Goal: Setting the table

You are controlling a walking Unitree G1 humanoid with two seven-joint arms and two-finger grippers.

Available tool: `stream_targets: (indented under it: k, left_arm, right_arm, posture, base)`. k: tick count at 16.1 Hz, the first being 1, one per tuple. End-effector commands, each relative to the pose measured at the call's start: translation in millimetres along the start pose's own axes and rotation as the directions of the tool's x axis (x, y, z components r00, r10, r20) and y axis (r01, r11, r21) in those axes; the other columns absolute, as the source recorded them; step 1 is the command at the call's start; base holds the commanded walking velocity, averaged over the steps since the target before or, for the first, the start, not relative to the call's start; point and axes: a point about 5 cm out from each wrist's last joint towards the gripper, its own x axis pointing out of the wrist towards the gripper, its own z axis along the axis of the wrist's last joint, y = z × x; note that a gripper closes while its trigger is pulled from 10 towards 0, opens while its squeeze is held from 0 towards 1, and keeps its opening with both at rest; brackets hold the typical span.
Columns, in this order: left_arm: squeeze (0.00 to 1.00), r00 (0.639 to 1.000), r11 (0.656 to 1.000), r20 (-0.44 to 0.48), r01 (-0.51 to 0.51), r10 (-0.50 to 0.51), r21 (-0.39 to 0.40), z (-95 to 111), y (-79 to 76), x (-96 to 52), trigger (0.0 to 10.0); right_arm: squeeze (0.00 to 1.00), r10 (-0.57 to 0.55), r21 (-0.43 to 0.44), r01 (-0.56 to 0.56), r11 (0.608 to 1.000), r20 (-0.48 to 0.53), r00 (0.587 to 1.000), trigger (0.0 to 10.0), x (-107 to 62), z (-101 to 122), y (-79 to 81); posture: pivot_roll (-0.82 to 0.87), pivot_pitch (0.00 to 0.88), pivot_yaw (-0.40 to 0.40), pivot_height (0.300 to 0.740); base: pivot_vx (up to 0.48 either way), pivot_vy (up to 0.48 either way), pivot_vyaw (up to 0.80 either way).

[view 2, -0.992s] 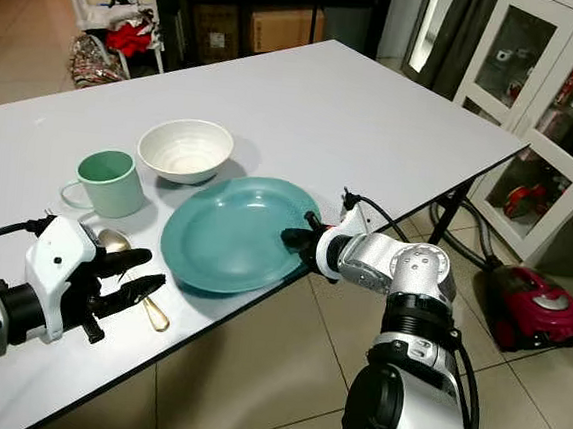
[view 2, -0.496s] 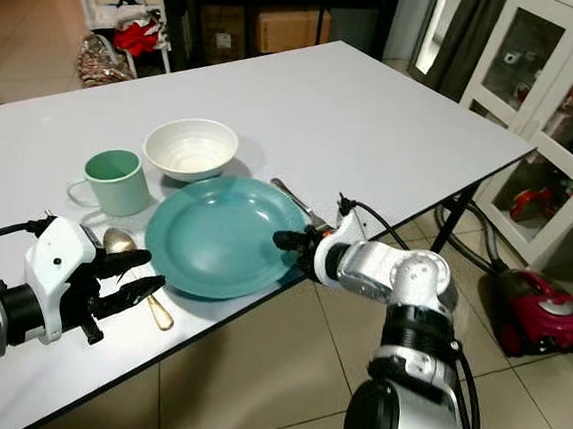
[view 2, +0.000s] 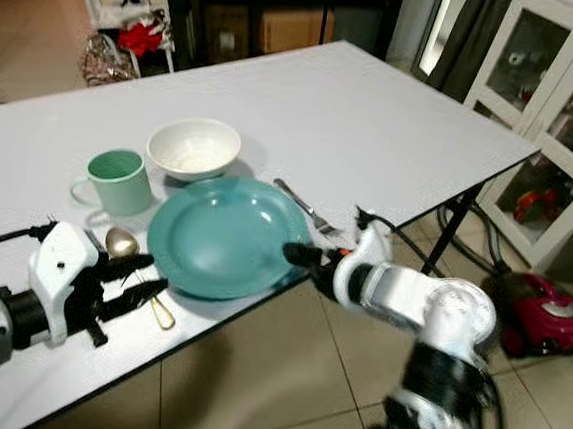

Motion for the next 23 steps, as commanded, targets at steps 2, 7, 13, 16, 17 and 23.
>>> stream_targets:
  k: [2,7,13,16,17,23]
  left_arm:
    - [0.0,0.992,0.992,0.034,-0.125,0.125,0.007,2,8.3,-0.5,10.0]
    - [0.0,0.979,0.982,0.08,-0.188,0.19,-0.03,4,7.1,0.2,10.0]
    - [0.0,0.978,0.98,0.064,-0.201,0.201,-0.009,0,-0.4,3.3,10.0]
    - [0.0,0.901,0.91,0.131,-0.401,0.413,-0.104,5,8.4,13.9,10.0]
    - [0.0,0.89,0.899,0.141,-0.418,0.434,-0.133,6,7.5,16.9,10.0]
    - [0.0,0.895,0.915,0.194,-0.384,0.402,-0.123,22,5.8,30.4,10.0]
  right_arm:
    - [1.0,-0.027,-0.126,0.036,0.991,0.069,0.997,10.0,-26.5,1,2.7]
    - [1.0,0.013,-0.237,0.023,0.971,0.149,0.989,10.0,-54.4,-2,8.0]
    - [0.0,-0.146,-0.451,0.342,0.825,0.415,0.898,10.0,-60.2,2,5.6]
    - [0.0,-0.083,-0.466,0.368,0.805,0.525,0.847,10.0,-59.0,7,15.1]
    - [0.0,-0.064,-0.479,0.376,0.793,0.548,0.834,10.0,-57.4,8,18.0]
    - [0.0,0.016,-0.558,0.373,0.742,0.571,0.821,10.0,-35.9,31,18.2]
  posture:
    - [-0.1,0.007,0.049,0.74]
    - [-0.1,0.006,0.051,0.74]
    - [-0.09,0.0,0.058,0.74]
    - [-0.09,0.0,0.057,0.74]
    - [-0.09,0.0,0.057,0.74]
    - [-0.1,0.002,0.052,0.74]
  base:
    - [0.0,0.0,0.0]
    - [0.0,0.0,0.0]
    - [0.0,0.0,0.0]
    - [0.0,0.0,0.0]
    - [0.0,0.0,0.0]
    - [0.0,0.0,0.0]
